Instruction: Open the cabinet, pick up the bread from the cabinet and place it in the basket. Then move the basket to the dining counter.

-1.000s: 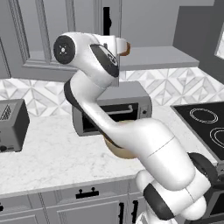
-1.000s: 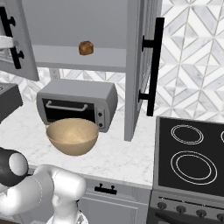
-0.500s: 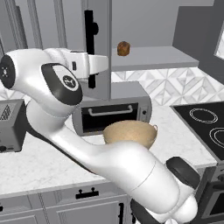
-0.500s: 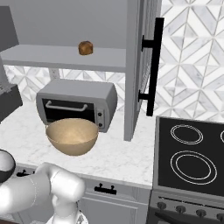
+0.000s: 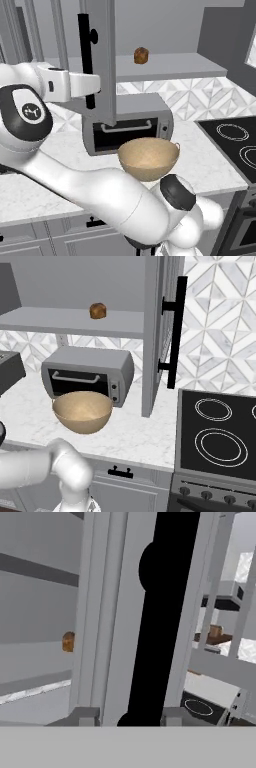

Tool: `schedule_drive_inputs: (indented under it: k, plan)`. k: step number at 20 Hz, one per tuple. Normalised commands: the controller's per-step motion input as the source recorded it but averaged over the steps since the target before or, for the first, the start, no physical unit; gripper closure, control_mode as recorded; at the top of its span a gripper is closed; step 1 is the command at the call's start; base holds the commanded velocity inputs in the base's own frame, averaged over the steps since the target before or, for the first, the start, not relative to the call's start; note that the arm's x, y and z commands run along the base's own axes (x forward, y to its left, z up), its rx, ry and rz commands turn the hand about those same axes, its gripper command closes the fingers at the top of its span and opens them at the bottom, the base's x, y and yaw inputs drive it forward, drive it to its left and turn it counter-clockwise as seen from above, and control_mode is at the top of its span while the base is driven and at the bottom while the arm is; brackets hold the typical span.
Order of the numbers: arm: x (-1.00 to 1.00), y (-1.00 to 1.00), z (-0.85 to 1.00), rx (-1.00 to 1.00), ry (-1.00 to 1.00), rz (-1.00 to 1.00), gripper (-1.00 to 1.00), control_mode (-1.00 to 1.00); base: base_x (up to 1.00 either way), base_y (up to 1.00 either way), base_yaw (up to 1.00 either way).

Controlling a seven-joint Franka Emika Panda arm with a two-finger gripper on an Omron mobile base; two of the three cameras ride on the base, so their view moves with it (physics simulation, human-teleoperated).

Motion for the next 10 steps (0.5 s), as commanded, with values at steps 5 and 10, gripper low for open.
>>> schedule_drive_inputs:
  k: [5,10]
  plan:
    - [-0.03,0.08,0.0,0.0,-0.08,0.0,-1.0,-1.0,0.0,0.0,0.0]
    - [-0.83,-0.06,0.0,0.04,-0.13,0.08,-1.0,-1.0,0.0,0.0,0.0]
